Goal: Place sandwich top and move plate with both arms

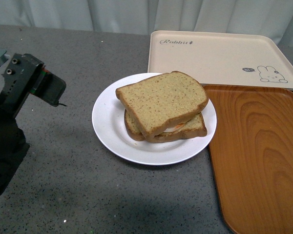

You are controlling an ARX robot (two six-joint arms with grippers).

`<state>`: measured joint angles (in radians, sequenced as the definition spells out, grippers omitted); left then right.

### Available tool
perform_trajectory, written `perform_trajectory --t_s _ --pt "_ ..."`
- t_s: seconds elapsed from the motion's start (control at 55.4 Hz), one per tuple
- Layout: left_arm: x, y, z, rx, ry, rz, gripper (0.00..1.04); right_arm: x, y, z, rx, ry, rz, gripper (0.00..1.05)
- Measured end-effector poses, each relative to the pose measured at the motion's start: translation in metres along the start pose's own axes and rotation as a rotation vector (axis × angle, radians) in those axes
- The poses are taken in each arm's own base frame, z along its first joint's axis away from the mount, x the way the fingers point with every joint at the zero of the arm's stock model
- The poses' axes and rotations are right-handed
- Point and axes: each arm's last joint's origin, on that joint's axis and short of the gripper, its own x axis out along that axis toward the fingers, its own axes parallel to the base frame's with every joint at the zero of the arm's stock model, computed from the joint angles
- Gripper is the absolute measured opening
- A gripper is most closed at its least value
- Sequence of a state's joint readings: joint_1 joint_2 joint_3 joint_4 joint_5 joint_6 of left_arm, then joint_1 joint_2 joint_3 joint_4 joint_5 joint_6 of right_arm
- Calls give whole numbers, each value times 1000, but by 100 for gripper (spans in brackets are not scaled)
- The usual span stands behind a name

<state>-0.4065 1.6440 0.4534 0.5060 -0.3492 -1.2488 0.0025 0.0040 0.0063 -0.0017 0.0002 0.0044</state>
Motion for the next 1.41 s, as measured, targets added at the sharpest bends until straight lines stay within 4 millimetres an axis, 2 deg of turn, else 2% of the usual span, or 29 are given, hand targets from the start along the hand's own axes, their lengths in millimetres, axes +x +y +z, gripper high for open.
perform_trajectory --t_s 0.181,0.433,0.686,0.939,1.101,1.408 --pt "5 -13 -15 -72 51 -66 98 0 0 0 0 0 0 96" --pt "1 -35 -40 -222 135 -240 98 0 0 0 0 0 0 96" --pt "-3 -32 -70 -221 183 -219 98 0 0 0 0 0 0 96" --pt "-5 -35 -80 -225 192 -222 98 0 0 0 0 0 0 96" --pt "-4 -31 -78 -224 187 -210 98 0 0 0 0 0 0 96" --pt "4 -30 -37 -305 96 -214 98 0 0 0 0 0 0 96"
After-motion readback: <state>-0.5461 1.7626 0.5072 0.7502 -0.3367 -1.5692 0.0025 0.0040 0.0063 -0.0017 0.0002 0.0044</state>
